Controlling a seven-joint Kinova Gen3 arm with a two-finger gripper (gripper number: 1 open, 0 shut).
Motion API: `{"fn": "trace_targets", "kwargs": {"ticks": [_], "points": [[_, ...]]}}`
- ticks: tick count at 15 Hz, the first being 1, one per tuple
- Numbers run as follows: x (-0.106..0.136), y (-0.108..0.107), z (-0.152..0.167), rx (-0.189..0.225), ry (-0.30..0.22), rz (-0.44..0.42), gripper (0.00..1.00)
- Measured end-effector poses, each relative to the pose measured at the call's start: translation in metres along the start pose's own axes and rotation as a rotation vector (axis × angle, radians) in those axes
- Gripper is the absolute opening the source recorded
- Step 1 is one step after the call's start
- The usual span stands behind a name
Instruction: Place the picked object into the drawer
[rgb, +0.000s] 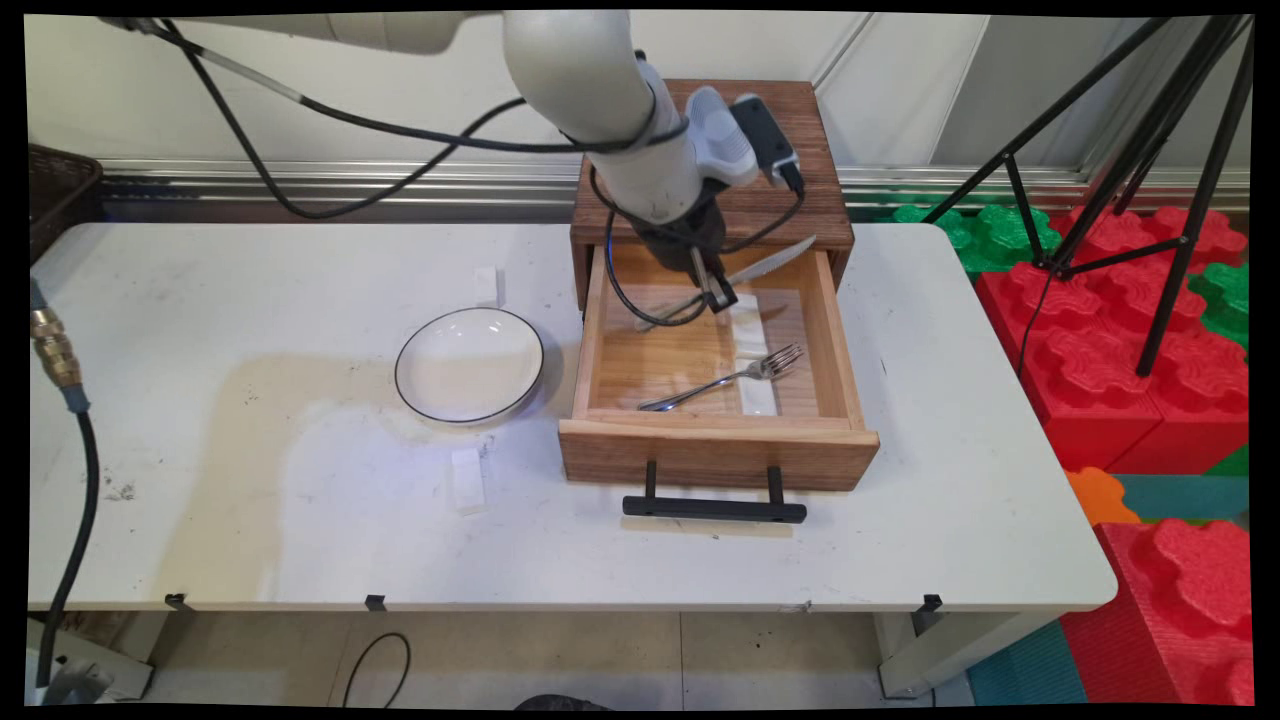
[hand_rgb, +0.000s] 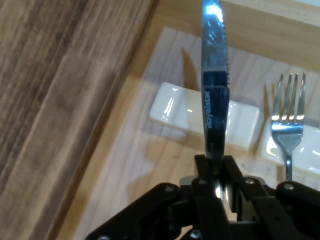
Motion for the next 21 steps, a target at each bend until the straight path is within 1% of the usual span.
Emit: {"fn": "trace_targets", "kwargs": {"ticks": [10, 21], "points": [[-0.006, 0.002, 0.041, -0.017, -0.018, 0.001, 0.00], [-0.016, -0.003, 0.070, -0.029, -0.030, 0.015, 0.00]]}}
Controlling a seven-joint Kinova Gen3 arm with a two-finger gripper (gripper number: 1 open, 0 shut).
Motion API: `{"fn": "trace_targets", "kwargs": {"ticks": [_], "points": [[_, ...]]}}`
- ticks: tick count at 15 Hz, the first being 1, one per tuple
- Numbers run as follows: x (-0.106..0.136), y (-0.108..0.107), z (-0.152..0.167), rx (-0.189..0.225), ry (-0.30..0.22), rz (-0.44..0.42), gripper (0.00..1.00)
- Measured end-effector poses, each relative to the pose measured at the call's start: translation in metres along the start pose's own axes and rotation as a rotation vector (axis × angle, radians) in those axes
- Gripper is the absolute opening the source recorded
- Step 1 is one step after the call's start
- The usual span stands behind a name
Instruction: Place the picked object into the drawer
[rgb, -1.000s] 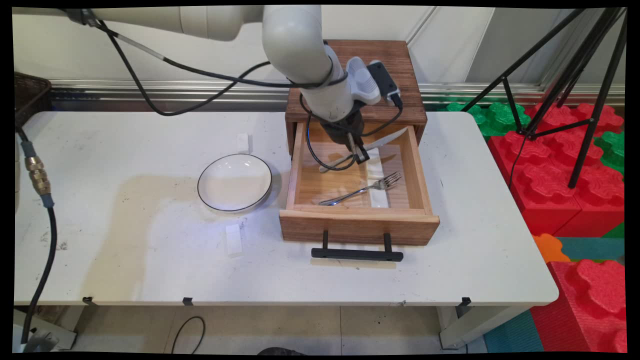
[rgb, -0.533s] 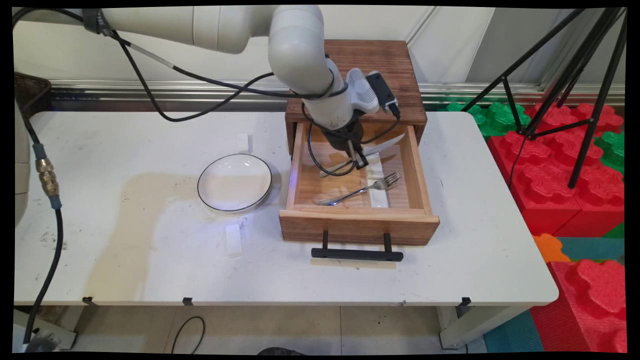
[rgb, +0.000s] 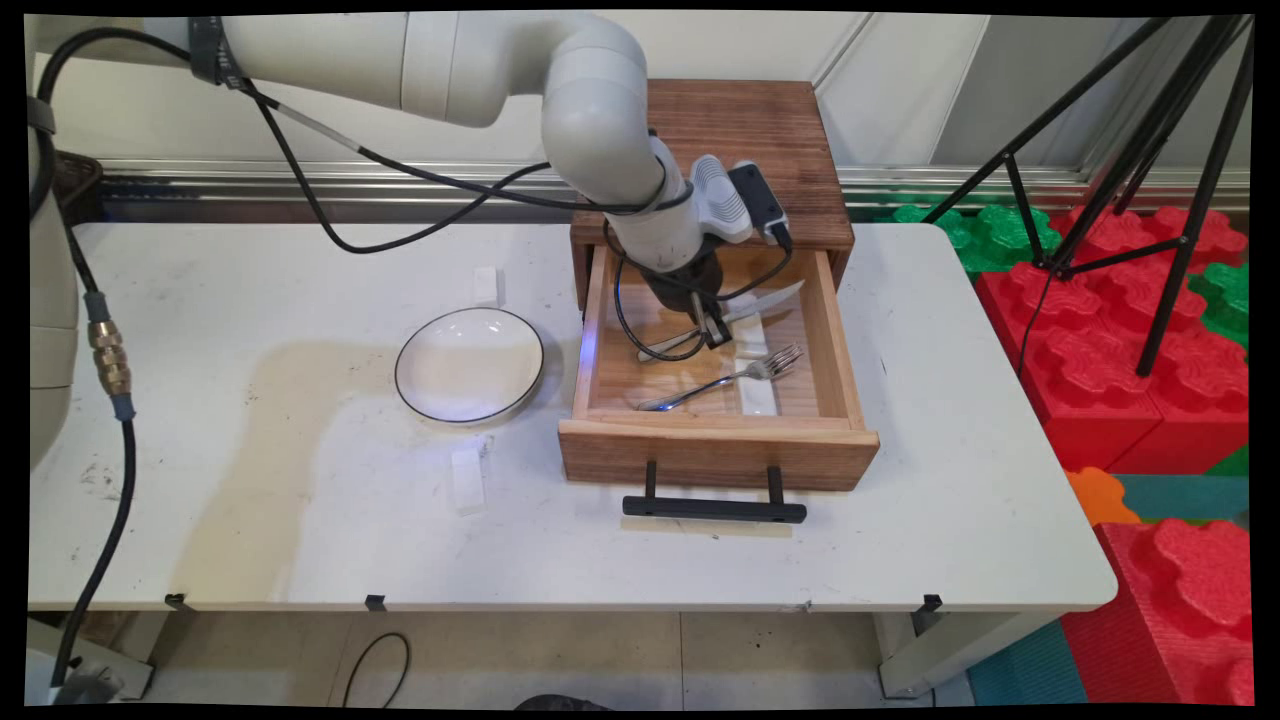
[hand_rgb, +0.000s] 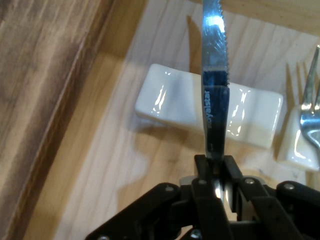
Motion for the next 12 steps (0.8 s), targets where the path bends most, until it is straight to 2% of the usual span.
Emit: {"fn": "trace_targets", "kwargs": {"ticks": [8, 9, 12], "points": [[-0.006, -0.001, 0.011, -0.012, -0.008, 0.019, 0.00], [-0.007, -0.001, 0.012, -0.013, -0.008, 0.020, 1.00], [-0.008, -0.001, 0.013, -0.018, -0.009, 0.025, 1.00]]}}
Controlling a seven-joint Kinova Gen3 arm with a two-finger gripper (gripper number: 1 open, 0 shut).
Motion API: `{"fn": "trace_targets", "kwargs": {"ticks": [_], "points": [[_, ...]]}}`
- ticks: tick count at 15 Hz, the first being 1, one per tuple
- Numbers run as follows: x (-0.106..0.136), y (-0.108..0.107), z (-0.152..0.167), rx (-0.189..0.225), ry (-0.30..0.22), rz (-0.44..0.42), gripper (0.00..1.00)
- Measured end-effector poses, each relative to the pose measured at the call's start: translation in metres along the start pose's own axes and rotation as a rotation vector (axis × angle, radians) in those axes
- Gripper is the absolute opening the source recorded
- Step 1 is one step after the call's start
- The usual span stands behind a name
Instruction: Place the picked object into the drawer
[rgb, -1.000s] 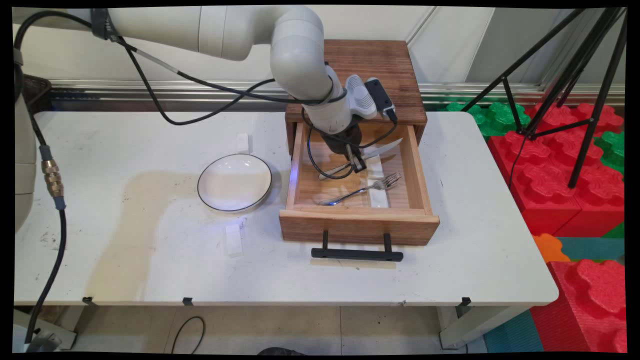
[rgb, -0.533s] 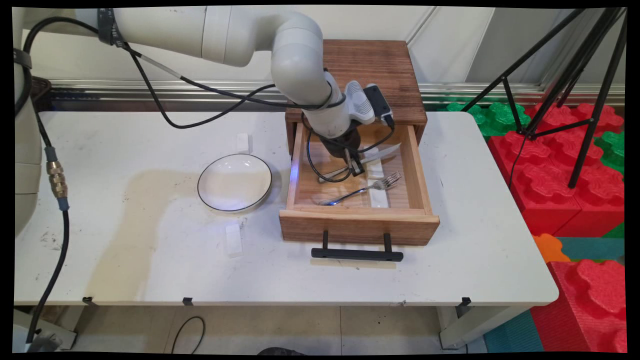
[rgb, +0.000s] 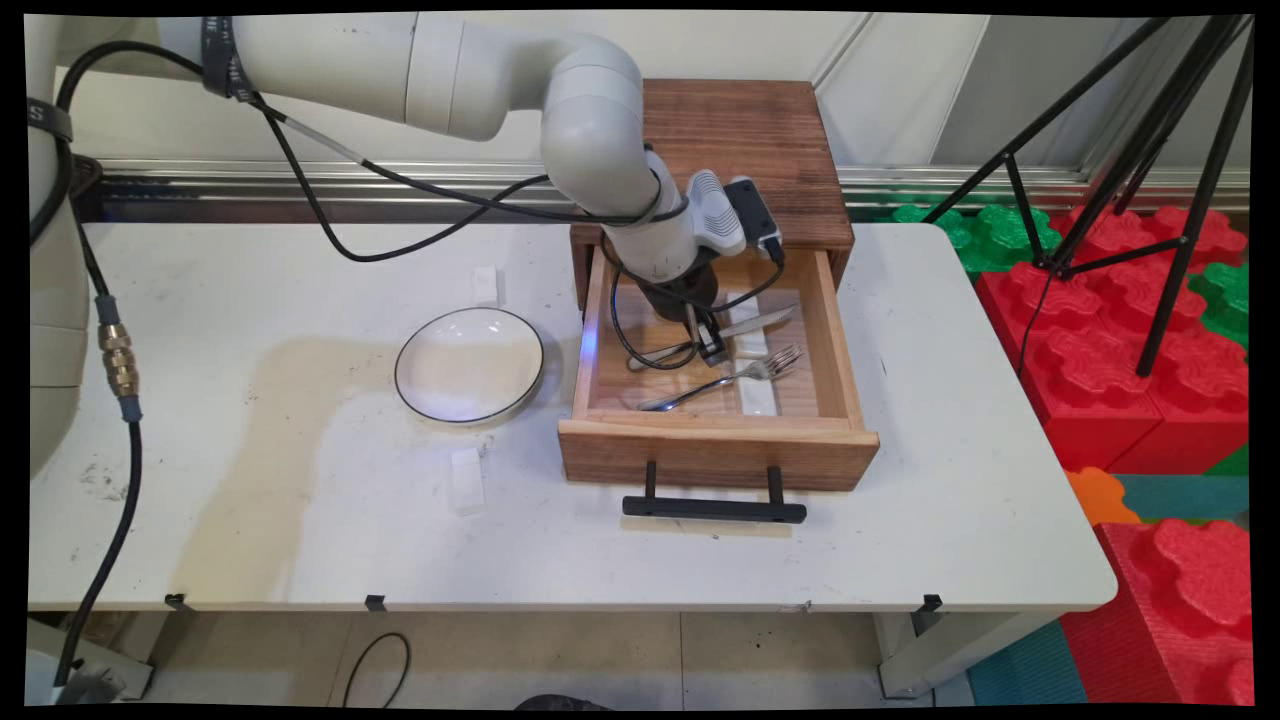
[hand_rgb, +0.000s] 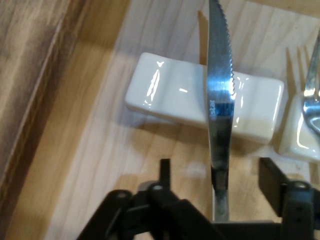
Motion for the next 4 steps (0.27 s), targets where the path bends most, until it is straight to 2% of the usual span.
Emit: {"fn": "trace_targets", "kwargs": {"ticks": [4], "points": [[-0.0009, -0.0002, 0.0001, -0.001, -0.001, 0.006, 1.00]]}}
